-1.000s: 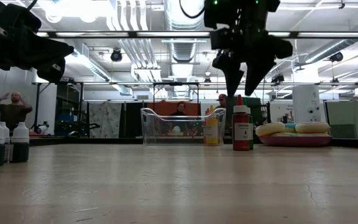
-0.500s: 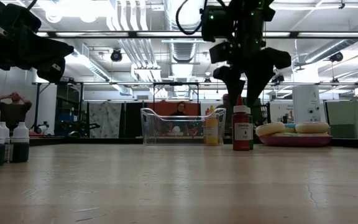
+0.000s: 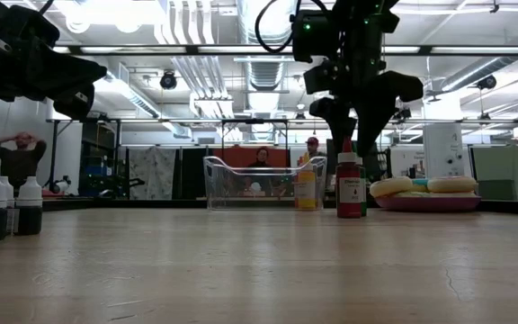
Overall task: Pick & Place food coloring
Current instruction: Put the large red food coloring bottle into the transparent bin
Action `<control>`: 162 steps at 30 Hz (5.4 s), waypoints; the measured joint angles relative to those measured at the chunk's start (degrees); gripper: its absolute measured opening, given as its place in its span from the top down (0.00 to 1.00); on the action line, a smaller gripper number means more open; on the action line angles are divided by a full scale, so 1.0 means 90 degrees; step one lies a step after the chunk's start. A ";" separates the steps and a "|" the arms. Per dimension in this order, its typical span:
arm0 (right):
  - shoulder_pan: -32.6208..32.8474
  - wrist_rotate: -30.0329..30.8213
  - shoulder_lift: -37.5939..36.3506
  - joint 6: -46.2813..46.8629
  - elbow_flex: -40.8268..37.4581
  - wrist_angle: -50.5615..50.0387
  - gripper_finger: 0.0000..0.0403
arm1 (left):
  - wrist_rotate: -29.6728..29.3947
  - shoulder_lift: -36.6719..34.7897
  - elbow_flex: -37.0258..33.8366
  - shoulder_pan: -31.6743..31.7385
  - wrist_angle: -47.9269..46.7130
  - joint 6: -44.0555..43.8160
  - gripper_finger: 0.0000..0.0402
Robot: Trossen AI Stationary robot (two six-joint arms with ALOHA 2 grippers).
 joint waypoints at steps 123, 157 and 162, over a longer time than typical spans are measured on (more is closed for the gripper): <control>-0.2341 -0.0367 0.1824 -0.0240 0.3677 -0.1558 0.73 | -0.0001 0.0000 -0.0002 -0.0002 0.0001 0.0000 1.00; -0.2458 -0.0423 0.1826 -0.0450 0.2890 -0.0814 0.73 | 0.0000 -0.0002 -0.0002 -0.0001 0.0002 0.0000 1.00; -0.2465 -0.0520 0.1826 -0.0500 0.2879 -0.0788 0.73 | -0.0001 0.0000 -0.0001 -0.0001 0.0000 0.0000 1.00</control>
